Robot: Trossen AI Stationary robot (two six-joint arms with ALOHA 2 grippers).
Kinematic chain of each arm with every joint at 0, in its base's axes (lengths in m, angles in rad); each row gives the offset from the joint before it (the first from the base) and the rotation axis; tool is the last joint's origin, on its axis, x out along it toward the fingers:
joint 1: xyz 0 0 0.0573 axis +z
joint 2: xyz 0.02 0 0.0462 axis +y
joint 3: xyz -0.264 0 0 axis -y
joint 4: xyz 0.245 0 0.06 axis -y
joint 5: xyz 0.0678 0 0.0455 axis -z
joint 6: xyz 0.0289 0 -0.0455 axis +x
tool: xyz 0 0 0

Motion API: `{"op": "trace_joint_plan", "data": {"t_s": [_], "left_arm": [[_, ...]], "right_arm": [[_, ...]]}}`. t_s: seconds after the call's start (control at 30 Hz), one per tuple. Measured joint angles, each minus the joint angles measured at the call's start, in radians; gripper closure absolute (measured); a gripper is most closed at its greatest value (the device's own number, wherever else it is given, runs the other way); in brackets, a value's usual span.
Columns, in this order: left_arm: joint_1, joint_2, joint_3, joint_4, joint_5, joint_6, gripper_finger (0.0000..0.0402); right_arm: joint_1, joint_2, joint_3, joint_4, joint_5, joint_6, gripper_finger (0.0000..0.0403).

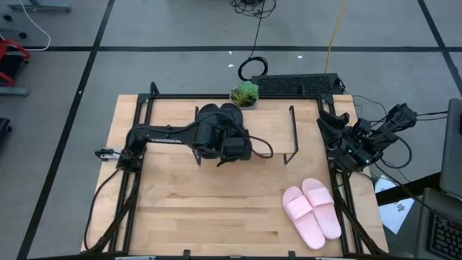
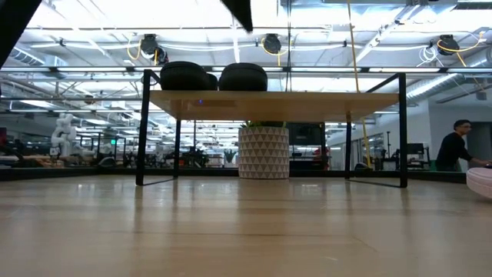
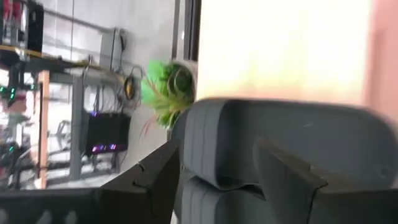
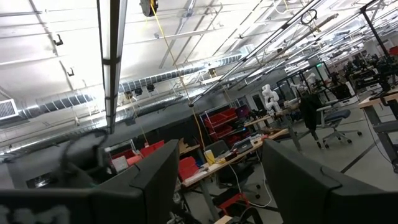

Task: Pick and place slides into the shelf
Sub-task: Put the left pink slipper on the shelf

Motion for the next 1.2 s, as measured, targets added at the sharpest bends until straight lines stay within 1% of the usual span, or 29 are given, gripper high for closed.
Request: {"op": "trace_joint_plan", "data": {"t_s": [0.1,0.2,0.27,0.33,0.43,0.63,0.73,0.8,0.87,0.93,1.0,1.13,1.2], "left_arm": [[-0.048,-0.001,0.061,-0.039,0.024,-0.021,0.0197],[-0.105,-0.051,0.040,-0.065,0.046,-0.073,0.0197],[-0.142,-0.085,0.045,-0.092,0.061,-0.152,0.0197],[-0.171,-0.119,0.046,-0.132,0.077,-0.247,0.0197],[-0.210,-0.176,0.047,-0.151,0.087,-0.407,0.0197],[-0.276,-0.265,0.047,-0.146,0.087,-0.676,0.0197],[-0.300,-0.285,0.047,-0.145,0.076,-0.741,0.0197],[-0.310,-0.291,0.047,-0.143,0.076,-0.766,0.0197],[-0.316,-0.293,0.047,-0.138,0.075,-0.787,0.0197],[-0.320,-0.292,0.047,-0.139,0.073,-0.799,0.0197],[-0.320,-0.291,0.046,-0.138,0.072,-0.807,0.0197],[-0.311,-0.292,0.046,-0.123,0.069,-0.815,0.0197],[-0.305,-0.291,0.046,-0.113,0.068,-0.813,0.0197]], "right_arm": [[0.009,0.000,0.000,-0.027,0.000,0.000,0.0184],[0.044,0.000,0.000,-0.115,-0.001,0.000,0.0184],[0.078,0.000,0.000,-0.192,0.000,0.012,0.0184],[0.111,0.000,0.000,-0.270,0.000,0.050,0.0184],[0.155,0.003,0.000,-0.377,0.000,0.123,0.0184],[0.263,0.004,0.000,-0.645,0.000,0.329,0.0184],[0.312,0.005,0.000,-0.808,-0.002,0.476,0.0184],[0.343,0.009,0.000,-0.937,-0.014,0.623,0.0184],[0.371,0.014,0.000,-1.071,-0.070,0.777,0.0184],[0.392,0.015,0.000,-1.185,-0.153,0.927,0.0184],[0.408,0.015,0.000,-1.261,-0.240,1.060,0.0184],[0.426,0.002,0.000,-1.298,-0.383,1.281,0.0184],[0.430,-0.008,0.000,-1.299,-0.479,1.379,0.0184]]}}
